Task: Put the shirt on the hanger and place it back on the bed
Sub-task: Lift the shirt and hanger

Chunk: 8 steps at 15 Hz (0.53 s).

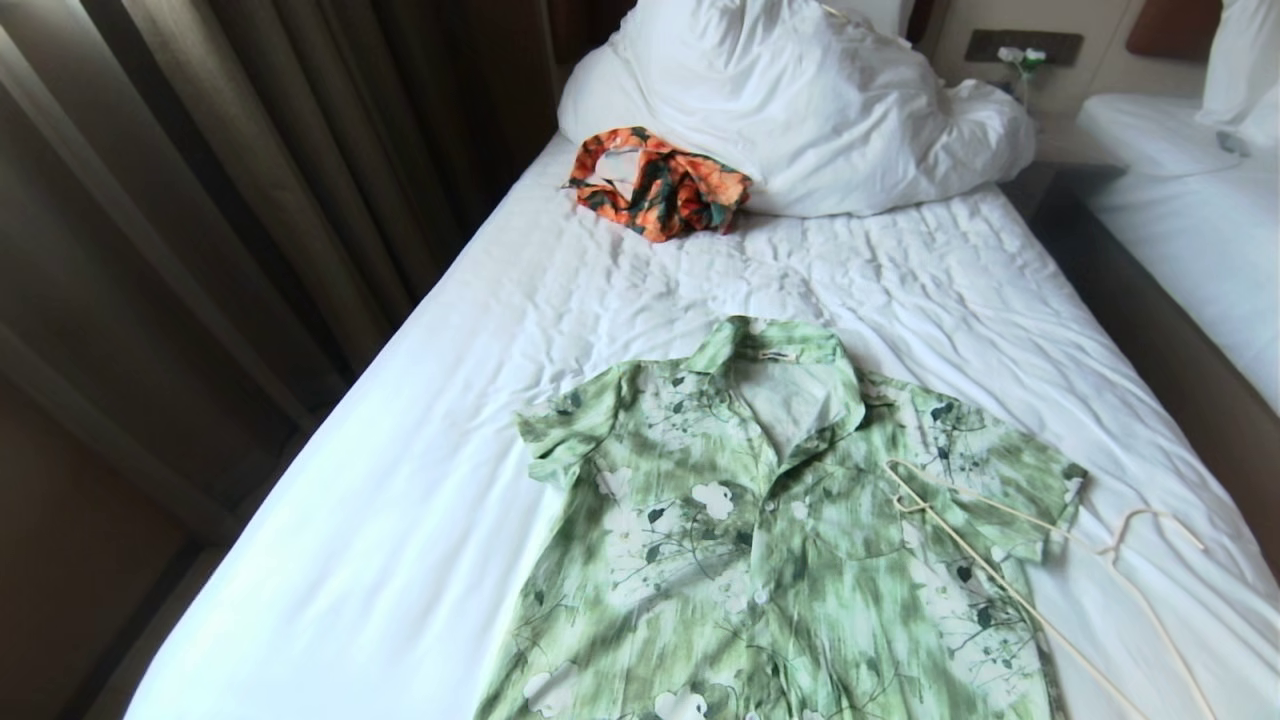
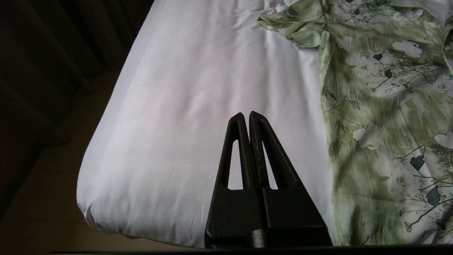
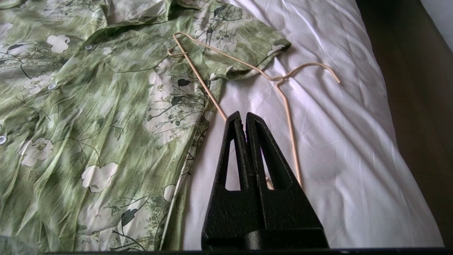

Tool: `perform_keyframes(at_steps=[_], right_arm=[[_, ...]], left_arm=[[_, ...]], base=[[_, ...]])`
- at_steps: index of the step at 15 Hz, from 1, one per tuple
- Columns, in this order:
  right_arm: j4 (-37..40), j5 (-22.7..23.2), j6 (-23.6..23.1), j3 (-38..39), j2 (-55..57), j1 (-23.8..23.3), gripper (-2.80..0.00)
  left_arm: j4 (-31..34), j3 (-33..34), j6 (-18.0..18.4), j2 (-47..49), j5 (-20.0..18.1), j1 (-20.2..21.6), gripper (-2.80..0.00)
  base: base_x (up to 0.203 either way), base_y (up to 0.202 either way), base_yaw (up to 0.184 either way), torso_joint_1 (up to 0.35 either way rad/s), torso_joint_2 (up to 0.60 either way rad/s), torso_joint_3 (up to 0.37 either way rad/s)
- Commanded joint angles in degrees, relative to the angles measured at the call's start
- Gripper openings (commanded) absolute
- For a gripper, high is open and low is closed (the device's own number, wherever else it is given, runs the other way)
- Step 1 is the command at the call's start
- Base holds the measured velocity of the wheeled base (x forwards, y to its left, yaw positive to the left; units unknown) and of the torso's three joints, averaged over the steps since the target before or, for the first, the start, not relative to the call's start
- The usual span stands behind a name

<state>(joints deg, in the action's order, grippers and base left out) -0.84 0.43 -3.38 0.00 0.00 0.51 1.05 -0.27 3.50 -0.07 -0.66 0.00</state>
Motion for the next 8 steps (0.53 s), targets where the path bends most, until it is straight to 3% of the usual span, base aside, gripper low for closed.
perform_keyframes(at_steps=[1, 8], right_arm=[[0.0, 0.1, -0.2, 0.6, 0.1, 0.0, -2.80], [0.3, 0.3, -0.4, -1.7, 0.1, 0.1, -2.80]], left_arm=[[0.0, 0.0, 0.0, 0.1, 0.0, 0.0, -2.80], [0.0, 0.0, 0.0, 0.1, 0.0, 0.0, -2.80]], base=[[0.000, 0.000, 0.000, 0.000, 0.00, 0.000], [0.000, 0.000, 0.000, 0.000, 0.00, 0.000]])
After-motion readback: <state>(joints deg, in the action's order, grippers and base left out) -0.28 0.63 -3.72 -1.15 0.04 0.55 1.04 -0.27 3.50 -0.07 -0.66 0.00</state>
